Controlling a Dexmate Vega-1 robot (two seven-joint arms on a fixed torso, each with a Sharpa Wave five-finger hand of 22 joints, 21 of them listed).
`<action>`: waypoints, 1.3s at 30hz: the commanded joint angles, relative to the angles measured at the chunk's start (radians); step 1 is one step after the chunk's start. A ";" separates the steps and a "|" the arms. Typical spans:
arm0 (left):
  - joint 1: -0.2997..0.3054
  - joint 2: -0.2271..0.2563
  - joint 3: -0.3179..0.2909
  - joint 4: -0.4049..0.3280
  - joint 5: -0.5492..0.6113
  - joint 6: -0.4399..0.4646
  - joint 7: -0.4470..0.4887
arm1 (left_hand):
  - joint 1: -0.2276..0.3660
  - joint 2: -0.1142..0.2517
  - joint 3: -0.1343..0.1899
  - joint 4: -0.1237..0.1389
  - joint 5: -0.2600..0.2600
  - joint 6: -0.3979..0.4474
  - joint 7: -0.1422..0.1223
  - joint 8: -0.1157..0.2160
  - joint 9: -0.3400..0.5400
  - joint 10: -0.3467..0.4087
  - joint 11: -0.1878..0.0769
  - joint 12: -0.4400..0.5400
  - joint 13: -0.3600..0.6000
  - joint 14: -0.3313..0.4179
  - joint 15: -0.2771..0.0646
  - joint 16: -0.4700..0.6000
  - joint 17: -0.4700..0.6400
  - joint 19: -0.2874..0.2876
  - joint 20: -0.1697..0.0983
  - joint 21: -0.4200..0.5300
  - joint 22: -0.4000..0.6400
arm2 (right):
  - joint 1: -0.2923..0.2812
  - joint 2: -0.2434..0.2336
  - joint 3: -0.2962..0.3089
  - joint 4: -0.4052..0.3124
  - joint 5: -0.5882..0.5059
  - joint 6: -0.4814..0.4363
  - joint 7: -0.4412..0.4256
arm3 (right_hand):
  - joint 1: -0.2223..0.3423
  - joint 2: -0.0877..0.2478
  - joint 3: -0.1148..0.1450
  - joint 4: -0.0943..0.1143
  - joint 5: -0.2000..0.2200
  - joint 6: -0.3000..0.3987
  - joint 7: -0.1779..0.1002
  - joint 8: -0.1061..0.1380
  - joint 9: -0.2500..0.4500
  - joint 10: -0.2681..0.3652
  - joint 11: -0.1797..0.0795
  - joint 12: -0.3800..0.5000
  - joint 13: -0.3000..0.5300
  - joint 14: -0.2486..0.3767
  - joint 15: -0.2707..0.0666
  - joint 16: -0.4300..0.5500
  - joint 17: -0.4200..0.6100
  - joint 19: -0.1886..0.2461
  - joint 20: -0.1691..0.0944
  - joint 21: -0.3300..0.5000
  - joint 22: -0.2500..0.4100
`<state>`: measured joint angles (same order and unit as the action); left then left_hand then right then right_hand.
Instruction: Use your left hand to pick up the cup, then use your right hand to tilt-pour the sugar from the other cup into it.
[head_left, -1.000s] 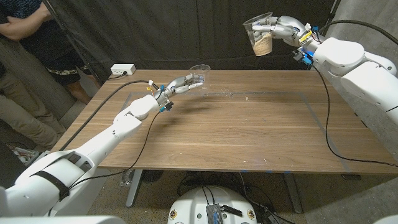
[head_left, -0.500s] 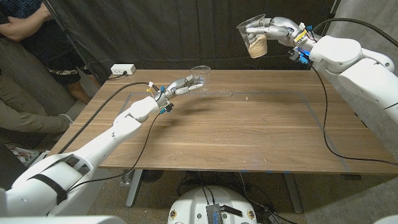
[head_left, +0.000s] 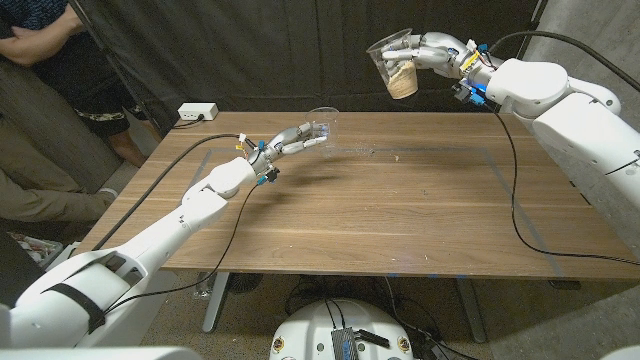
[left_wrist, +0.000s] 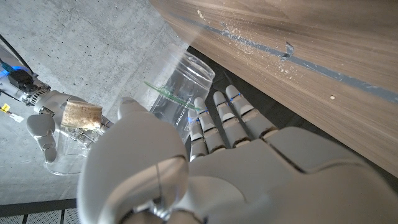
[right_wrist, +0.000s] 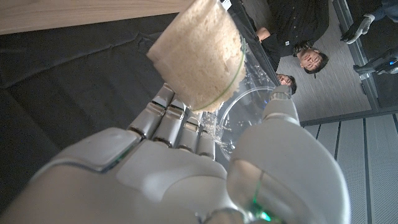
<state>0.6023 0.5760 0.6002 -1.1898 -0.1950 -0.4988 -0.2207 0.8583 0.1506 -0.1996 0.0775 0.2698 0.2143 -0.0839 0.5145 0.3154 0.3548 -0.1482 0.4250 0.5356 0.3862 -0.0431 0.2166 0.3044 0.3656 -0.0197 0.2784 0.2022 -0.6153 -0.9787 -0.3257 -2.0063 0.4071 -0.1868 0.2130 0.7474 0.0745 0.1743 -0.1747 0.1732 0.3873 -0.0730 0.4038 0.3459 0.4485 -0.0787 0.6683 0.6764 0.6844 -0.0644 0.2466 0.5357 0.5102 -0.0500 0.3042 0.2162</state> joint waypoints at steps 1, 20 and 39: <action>0.002 -0.002 0.008 -0.005 -0.005 -0.007 -0.009 | 0.002 0.002 -0.003 0.005 -0.002 0.006 0.001 0.007 0.000 0.007 -0.001 0.005 0.004 0.005 -0.109 -0.003 0.004 0.002 -0.004 -0.002 0.004 | 0.045 0.014 -0.054 0.009 -0.043 -0.028 0.048 | 0.004 0.012 0.028 0.027 0.006 0.009 -0.002 0.001 0.005 0.010 -0.001 0.009 0.005 0.013 -0.167 -0.002 0.002 0.004 -0.074 0.003 0.002; -0.020 -0.016 0.014 0.034 -0.012 -0.025 -0.031 | 0.004 0.002 -0.003 0.007 -0.005 0.007 0.002 0.007 -0.001 0.010 0.000 0.006 0.005 0.007 -0.110 -0.003 0.005 0.002 -0.005 -0.002 0.004 | 0.107 0.047 -0.124 0.043 -0.116 -0.058 0.125 | 0.008 0.012 0.031 0.028 0.005 0.013 -0.004 -0.002 0.008 0.012 -0.001 0.007 0.008 0.014 -0.167 -0.002 0.005 0.003 -0.074 0.002 0.002; -0.036 -0.025 0.016 0.067 -0.015 -0.039 -0.049 | 0.005 0.001 -0.003 0.009 -0.007 0.008 0.002 0.008 -0.002 0.010 -0.004 0.005 0.006 0.007 -0.109 -0.003 0.006 0.002 -0.005 -0.002 0.004 | 0.177 0.084 -0.192 0.065 -0.202 -0.095 0.221 | 0.012 0.013 0.034 0.029 0.005 0.014 -0.004 -0.005 0.010 0.014 -0.004 0.004 0.008 0.016 -0.168 -0.001 0.007 0.002 -0.073 0.001 0.002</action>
<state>0.5755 0.5569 0.6139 -1.1409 -0.2089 -0.5286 -0.2601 0.8580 0.1503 -0.2039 0.0816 0.2660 0.2142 -0.0837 0.5185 0.3107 0.3548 -0.1483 0.4246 0.5405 0.3860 -0.0429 0.2166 0.3091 0.3658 -0.0196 0.2784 0.2022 -0.4732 -0.9136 -0.4865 -1.9526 0.2429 -0.2594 0.3849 0.7489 0.0758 0.1742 -0.1746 0.1739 0.3908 -0.0766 0.3980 0.3505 0.4540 -0.0840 0.6717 0.6829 0.6934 -0.0661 0.2466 0.5402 0.5101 -0.0499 0.3042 0.2162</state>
